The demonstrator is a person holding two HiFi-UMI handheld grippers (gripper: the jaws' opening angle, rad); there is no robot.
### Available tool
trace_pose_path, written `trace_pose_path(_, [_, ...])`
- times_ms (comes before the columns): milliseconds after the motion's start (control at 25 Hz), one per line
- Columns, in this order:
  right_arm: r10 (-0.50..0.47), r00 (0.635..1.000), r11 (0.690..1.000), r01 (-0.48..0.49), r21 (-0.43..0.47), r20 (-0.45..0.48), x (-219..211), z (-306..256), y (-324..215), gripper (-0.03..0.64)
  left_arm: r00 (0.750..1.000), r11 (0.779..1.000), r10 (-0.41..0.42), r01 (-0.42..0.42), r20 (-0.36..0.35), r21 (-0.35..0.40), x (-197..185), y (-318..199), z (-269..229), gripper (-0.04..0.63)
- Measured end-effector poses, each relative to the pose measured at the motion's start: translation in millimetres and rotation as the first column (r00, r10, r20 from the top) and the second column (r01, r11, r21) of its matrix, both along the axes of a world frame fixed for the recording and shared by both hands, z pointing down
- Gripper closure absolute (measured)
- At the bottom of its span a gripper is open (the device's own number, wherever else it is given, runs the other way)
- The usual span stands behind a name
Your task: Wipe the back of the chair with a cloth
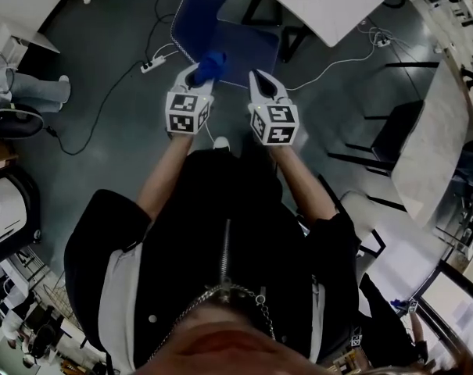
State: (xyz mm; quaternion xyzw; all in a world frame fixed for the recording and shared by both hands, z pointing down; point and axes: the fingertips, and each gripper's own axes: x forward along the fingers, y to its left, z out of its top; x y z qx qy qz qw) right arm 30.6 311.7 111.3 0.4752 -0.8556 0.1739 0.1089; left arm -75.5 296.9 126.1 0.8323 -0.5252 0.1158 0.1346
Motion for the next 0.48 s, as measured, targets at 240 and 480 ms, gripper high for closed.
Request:
trace_pose_path(240, [0.000,1.000,1.000,0.000,0.013,0.001,3.1,-9.1,5.8,0.615,1.000,1.000,0.009,-0.009,0.000,0.000,6.7,7.4,-2.4,0.543])
trace_pose_path(480, [-0.004,1.000,1.000,0.004,0.015,0.015,-8.1,-7.2,11.1,0.615,1.000,1.000,0.015,-0.015,-0.014,-0.008,0.1,13.6,5.7,0.543])
